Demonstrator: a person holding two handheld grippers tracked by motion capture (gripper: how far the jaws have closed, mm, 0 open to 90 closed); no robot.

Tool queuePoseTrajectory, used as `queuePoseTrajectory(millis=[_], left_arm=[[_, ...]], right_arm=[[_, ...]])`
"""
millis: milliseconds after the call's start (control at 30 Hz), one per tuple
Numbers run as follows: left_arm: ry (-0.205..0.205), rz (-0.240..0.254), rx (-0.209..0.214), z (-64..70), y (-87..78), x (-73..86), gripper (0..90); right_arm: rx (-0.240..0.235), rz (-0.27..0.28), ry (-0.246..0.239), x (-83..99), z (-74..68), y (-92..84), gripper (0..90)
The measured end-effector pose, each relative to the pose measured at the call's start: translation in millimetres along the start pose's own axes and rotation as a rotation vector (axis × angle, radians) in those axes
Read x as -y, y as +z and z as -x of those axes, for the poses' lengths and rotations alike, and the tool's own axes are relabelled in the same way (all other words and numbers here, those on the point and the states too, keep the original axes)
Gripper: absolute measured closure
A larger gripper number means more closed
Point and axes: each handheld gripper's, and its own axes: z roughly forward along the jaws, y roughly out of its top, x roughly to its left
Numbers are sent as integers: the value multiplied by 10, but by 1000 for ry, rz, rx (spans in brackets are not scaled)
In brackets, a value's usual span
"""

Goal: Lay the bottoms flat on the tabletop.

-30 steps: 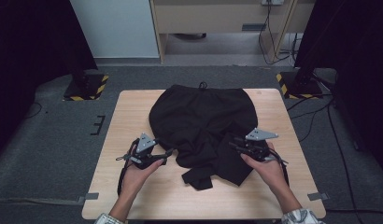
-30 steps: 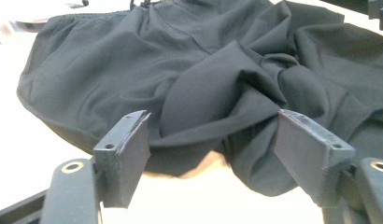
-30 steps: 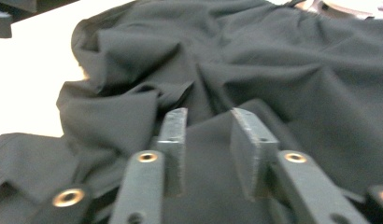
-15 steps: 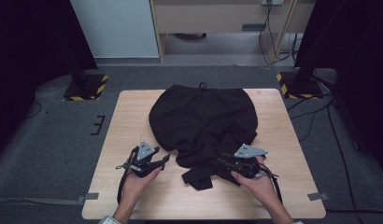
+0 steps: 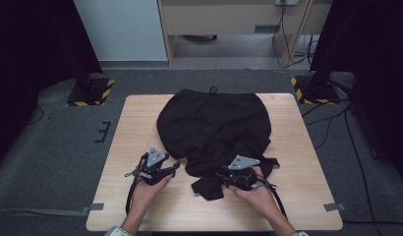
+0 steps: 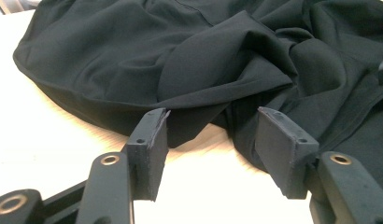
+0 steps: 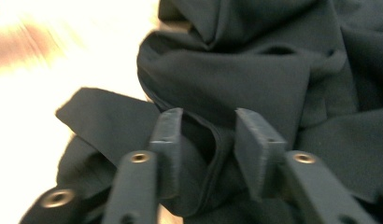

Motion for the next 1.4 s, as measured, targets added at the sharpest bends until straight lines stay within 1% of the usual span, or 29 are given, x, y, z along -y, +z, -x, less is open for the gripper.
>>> queuePoseTrajectory(millis=[33,100,133,267,367,433,467,533,600,633,667,733,800,833,867,900,933,967,1033,1067,1100,1200,1333,1400], left_arm=[[-2,1,3,1,5,1,420],[-2,6,14,5,14,1,407],[2,7,13,13,17,1,402],[19,17,2,20,37,-7,376],[8,27,-4,-2,83,-32,363],[3,34,-2,-11,134,-60,352],[4,44,3,-10,164,-72,344],[19,38,10,1,241,-110,327],[29,32,15,18,326,-141,313],[40,24,13,27,367,-153,310],[47,28,15,31,406,-151,308],[64,-16,13,32,493,-155,319],[74,-38,-1,30,546,-146,334],[77,-53,-1,26,567,-143,365],[85,-67,-9,19,578,-142,441],[90,-81,-24,10,585,-140,499],[84,-95,-27,-6,588,-137,557],[81,-103,-24,-26,589,-129,662],[73,-122,-23,-83,588,-118,796],[58,-121,-34,-122,576,-117,835],[40,-115,-49,-166,552,-119,857],[-28,-63,-82,-312,436,-133,869],[-96,-20,-133,-535,314,-127,870],[-114,-16,-153,-617,302,-104,873]], right_arm=[[0,-4,1,12,2,5,773],[-4,-3,1,31,10,-2,875],[-8,0,-1,33,13,-11,894],[-24,14,2,36,-1,-100,897],[-25,19,5,70,-9,-200,896],[-16,21,13,105,-2,-274,896],[-13,25,20,123,7,-311,896],[0,37,42,154,40,-381,896],[7,51,76,183,76,-431,896],[14,58,86,196,86,-446,895],[19,58,93,206,89,-459,895],[25,58,96,228,95,-483,894],[31,60,106,249,98,-501,894],[34,61,107,257,101,-509,894],[36,64,112,262,103,-516,894],[36,65,112,264,105,-522,894],[35,67,116,264,102,-527,894],[34,70,119,262,100,-529,894],[29,75,116,252,95,-529,893],[27,76,116,247,91,-530,893],[25,78,114,243,88,-528,893],[19,75,104,242,76,-527,893],[14,66,94,249,60,-519,893],[11,64,92,251,47,-519,893]])
